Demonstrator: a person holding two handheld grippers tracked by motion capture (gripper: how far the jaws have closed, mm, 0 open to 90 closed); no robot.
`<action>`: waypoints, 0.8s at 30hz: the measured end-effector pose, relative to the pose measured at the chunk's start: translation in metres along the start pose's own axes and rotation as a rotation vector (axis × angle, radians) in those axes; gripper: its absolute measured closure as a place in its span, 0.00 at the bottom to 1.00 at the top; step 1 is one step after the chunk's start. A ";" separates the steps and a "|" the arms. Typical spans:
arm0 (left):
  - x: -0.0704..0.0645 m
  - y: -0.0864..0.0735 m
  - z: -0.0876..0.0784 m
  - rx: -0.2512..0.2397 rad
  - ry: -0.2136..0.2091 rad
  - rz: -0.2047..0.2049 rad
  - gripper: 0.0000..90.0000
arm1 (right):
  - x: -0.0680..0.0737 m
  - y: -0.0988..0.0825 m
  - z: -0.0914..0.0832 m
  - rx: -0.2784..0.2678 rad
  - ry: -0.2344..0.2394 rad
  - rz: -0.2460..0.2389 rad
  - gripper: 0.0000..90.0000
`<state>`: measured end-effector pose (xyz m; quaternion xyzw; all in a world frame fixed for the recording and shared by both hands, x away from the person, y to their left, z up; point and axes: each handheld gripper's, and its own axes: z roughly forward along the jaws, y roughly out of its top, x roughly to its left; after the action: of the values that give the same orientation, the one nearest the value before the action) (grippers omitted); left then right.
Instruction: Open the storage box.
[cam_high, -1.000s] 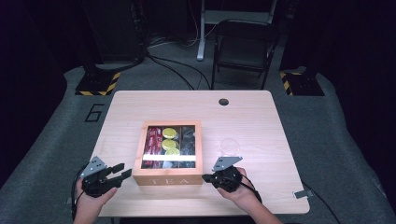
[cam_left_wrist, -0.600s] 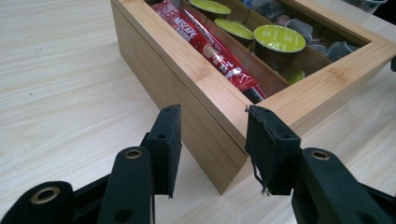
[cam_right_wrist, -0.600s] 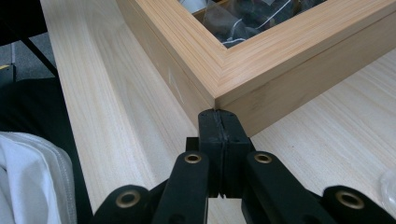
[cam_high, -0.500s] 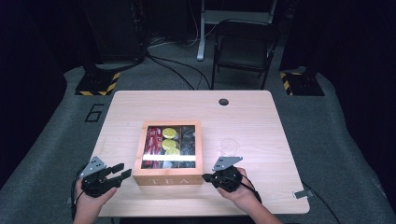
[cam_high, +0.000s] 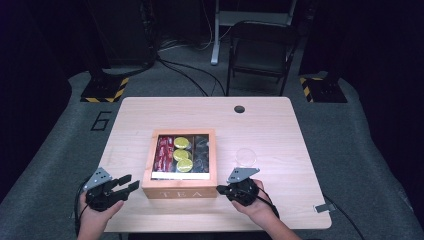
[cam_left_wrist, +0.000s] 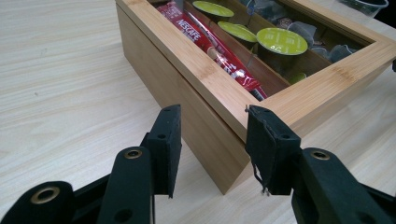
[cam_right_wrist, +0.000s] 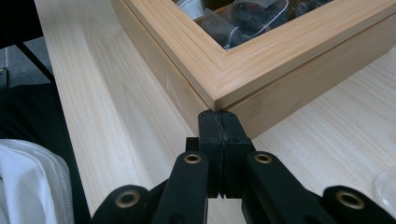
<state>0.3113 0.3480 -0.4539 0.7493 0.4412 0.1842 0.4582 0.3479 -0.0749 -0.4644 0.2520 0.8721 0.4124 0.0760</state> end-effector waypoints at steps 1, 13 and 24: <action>0.001 0.000 -0.001 0.001 -0.002 0.005 0.62 | -0.001 0.000 0.000 -0.004 0.001 -0.007 0.99; -0.001 -0.001 -0.004 -0.001 -0.012 0.018 0.63 | 0.000 0.010 -0.004 -0.044 0.004 0.025 0.98; -0.005 -0.002 0.001 0.024 -0.040 0.042 0.64 | -0.002 0.018 -0.009 -0.091 0.010 0.030 0.98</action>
<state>0.3086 0.3432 -0.4553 0.7674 0.4182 0.1738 0.4540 0.3533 -0.0720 -0.4454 0.2592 0.8491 0.4539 0.0767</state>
